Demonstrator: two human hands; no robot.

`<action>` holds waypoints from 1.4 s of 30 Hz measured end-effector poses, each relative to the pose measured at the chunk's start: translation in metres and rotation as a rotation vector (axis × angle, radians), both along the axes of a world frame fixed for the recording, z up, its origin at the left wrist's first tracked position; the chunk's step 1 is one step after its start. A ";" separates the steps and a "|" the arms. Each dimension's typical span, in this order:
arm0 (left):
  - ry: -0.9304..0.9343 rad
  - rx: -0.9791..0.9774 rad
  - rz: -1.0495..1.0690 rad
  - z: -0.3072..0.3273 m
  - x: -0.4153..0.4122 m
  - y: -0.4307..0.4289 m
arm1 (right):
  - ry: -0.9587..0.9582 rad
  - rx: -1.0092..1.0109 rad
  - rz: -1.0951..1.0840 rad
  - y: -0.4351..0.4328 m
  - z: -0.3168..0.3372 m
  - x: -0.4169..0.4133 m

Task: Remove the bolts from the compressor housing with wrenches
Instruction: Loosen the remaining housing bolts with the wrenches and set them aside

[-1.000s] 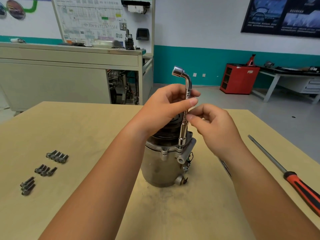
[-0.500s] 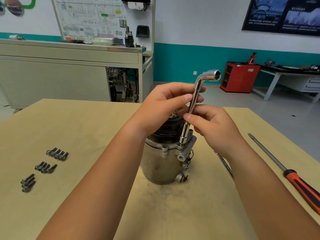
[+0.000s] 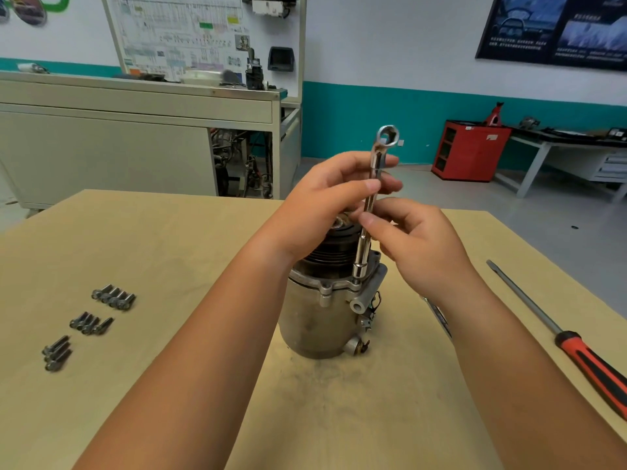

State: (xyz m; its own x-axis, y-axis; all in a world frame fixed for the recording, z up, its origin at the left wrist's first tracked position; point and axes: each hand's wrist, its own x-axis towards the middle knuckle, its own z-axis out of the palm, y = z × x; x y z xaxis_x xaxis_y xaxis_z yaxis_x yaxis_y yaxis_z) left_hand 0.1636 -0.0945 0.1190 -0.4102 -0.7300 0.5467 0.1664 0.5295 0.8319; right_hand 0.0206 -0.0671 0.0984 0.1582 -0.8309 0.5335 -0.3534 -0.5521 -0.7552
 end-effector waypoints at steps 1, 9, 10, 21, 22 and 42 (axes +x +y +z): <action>-0.023 -0.009 -0.004 0.000 0.001 0.000 | -0.017 0.014 0.018 0.000 0.000 0.000; 0.041 -0.085 0.195 -0.003 -0.005 0.003 | 0.024 -0.066 -0.067 0.004 -0.002 0.006; 0.029 -0.090 0.261 -0.003 -0.008 0.004 | 0.042 -0.096 -0.070 0.004 -0.001 0.007; -0.384 -0.439 0.249 -0.049 -0.104 0.062 | -0.002 0.061 -0.463 0.016 -0.010 -0.103; -0.478 -0.364 0.178 -0.065 -0.117 0.065 | 0.104 0.154 -0.506 0.014 -0.023 -0.122; -0.612 -0.055 0.122 -0.108 -0.126 0.086 | 1.154 0.459 -0.692 -0.019 -0.083 -0.185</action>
